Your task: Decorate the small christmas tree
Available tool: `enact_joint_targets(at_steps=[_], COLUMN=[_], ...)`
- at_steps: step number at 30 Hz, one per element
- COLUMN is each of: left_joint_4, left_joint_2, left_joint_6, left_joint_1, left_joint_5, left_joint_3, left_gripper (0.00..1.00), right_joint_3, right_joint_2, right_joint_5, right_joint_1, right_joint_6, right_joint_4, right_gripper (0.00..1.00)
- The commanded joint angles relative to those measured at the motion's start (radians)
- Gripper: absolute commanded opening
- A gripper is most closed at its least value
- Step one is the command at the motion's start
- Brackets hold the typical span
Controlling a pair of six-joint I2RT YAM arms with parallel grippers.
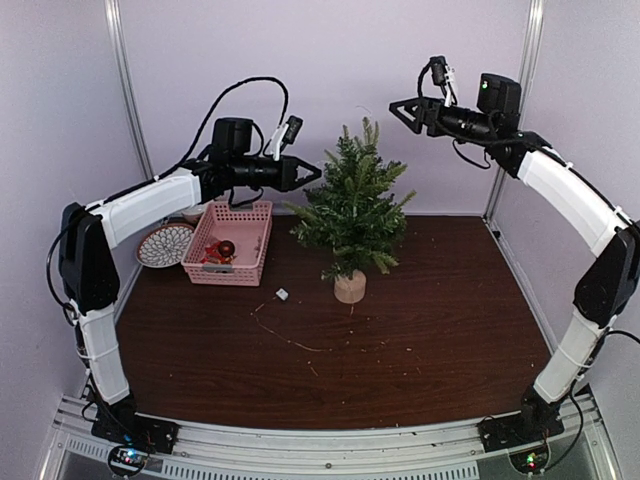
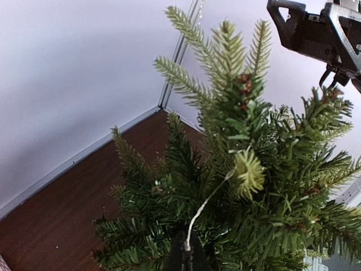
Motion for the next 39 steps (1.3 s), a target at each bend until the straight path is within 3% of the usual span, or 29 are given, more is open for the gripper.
enact_joint_targets(at_steps=[1,10,22,39], left_joint_4=[-0.015,-0.104,-0.154,-0.212], left_joint_2=[0.028,0.06,0.084,0.092], left_joint_6=[0.059,0.144,0.191,0.267], left_joint_1=[-0.004,-0.004,-0.005,-0.014], left_joint_5=[0.034,0.053,0.07,0.069], left_joint_3=[0.072,0.163,0.217,0.301], left_gripper=[0.0,0.0,0.0,0.0], right_joint_3=[0.113,0.444,0.596,0.619], right_joint_2=[0.031,0.239,0.372,0.389], right_joint_5=[0.1,0.064,-0.019,-0.032], right_joint_1=[-0.009,-0.008,-0.006,0.013], right_joint_6=[-0.023,0.008,0.015,0.026], right_joint_4=[-0.108,-0.305,-0.323,-0.285], right_gripper=[0.66,0.59,0.48,0.43])
